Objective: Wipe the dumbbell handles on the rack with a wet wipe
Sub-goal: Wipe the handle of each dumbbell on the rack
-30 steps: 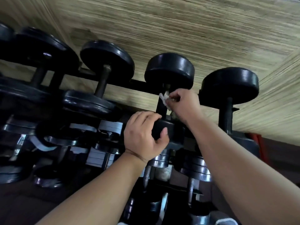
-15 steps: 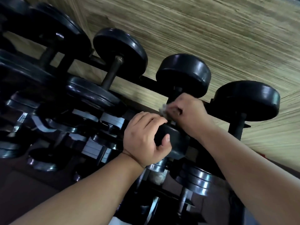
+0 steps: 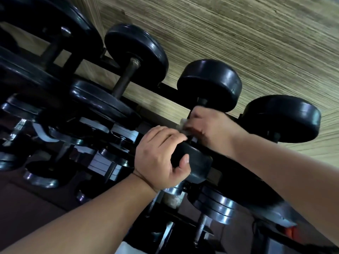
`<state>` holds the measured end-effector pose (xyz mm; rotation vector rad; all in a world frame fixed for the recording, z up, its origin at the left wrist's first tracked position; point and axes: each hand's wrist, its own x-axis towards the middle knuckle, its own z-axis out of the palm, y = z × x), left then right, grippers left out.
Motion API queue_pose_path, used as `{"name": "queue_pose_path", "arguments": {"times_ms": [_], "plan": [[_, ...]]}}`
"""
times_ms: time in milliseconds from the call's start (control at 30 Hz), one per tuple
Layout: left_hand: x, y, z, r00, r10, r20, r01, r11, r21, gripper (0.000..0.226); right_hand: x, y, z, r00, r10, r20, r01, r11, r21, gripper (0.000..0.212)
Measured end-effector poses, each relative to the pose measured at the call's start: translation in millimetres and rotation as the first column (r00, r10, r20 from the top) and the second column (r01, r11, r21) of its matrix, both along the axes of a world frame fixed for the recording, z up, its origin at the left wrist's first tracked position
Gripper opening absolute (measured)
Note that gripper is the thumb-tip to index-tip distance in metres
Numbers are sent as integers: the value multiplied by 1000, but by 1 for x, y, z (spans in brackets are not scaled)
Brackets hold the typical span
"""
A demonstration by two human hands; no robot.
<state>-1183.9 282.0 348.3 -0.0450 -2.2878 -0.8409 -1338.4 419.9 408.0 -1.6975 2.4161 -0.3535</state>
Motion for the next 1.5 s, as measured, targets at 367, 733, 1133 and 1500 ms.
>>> {"name": "queue_pose_path", "arguments": {"times_ms": [367,733,1133,1500], "plan": [[0,0,1,1000,-3,5,3,1000,10,39,20,14,-16,948,-219,232,264,947,-184,8],[1,-1,4,999,-16,37,17,1000,-4,39,24,12,-14,809,-459,367,516,854,-69,15],[3,-3,10,996,-35,79,37,999,-23,37,24,-17,-21,427,-729,535,902,382,-199,4],[3,-1,12,992,-73,99,73,997,5,37,18,-30,-8,520,-782,344,854,478,-203,14]]}}
